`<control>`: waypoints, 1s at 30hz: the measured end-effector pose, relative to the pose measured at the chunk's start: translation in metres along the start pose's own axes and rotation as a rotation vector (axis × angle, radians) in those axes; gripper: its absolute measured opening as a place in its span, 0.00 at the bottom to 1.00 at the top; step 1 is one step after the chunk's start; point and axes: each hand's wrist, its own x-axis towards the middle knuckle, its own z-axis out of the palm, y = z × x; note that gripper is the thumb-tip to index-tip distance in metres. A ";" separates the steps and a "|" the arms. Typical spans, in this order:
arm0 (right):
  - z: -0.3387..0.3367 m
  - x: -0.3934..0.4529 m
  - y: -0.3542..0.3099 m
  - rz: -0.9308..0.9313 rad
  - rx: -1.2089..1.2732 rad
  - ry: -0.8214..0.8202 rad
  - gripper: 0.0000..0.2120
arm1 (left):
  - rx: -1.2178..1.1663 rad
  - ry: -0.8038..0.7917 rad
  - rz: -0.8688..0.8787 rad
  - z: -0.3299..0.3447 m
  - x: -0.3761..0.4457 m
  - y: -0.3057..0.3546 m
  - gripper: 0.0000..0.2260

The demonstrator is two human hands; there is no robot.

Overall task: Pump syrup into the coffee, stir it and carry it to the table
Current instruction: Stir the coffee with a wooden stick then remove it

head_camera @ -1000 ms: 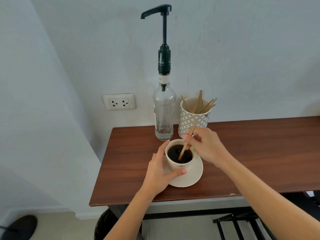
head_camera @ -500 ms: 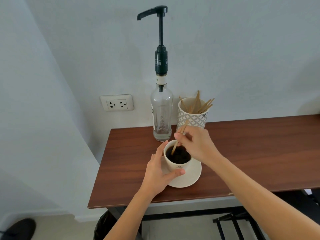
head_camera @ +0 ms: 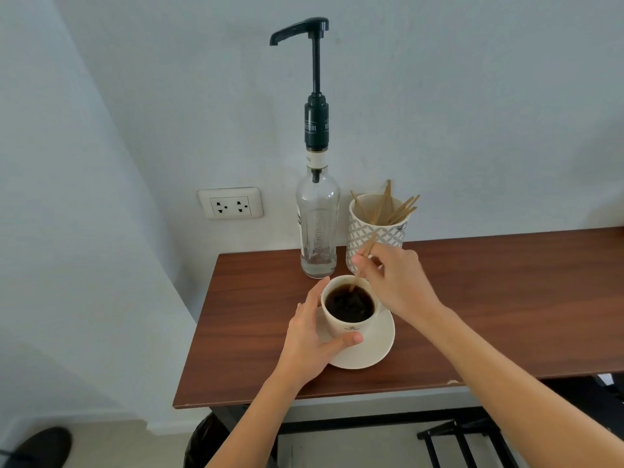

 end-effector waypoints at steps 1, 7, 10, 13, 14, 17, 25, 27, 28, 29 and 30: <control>-0.005 0.002 0.005 0.013 -0.075 -0.001 0.08 | 0.005 0.003 0.006 0.000 0.000 0.001 0.40; -0.009 -0.009 -0.005 -0.008 0.076 -0.210 0.08 | -0.004 0.000 0.002 0.000 0.000 0.001 0.41; 0.004 -0.009 -0.007 -0.038 0.139 -0.087 0.09 | -0.005 0.001 0.010 0.000 0.000 0.000 0.42; -0.003 -0.001 0.008 0.010 -0.005 0.010 0.08 | 0.003 -0.001 0.007 0.000 -0.001 0.002 0.41; -0.009 0.001 0.012 0.028 -0.060 0.003 0.08 | 0.003 -0.002 0.006 -0.001 -0.001 0.003 0.41; -0.017 -0.001 0.014 0.048 -0.068 -0.106 0.08 | 0.008 0.001 0.000 -0.001 0.000 0.003 0.40; -0.002 -0.001 0.009 0.041 0.093 -0.012 0.09 | -0.005 -0.007 -0.007 -0.001 -0.001 0.002 0.41; -0.011 0.003 0.016 0.076 0.005 -0.010 0.09 | 0.000 -0.005 -0.007 -0.001 -0.001 0.003 0.41; -0.015 0.003 0.019 0.103 0.002 -0.039 0.09 | 0.004 -0.006 -0.007 -0.001 0.000 0.004 0.41; -0.016 0.001 0.018 0.126 0.029 -0.083 0.09 | 0.006 -0.004 -0.006 -0.001 0.000 0.003 0.41; -0.013 -0.001 0.016 0.147 0.081 -0.126 0.09 | 0.006 0.000 -0.005 -0.001 0.000 0.003 0.41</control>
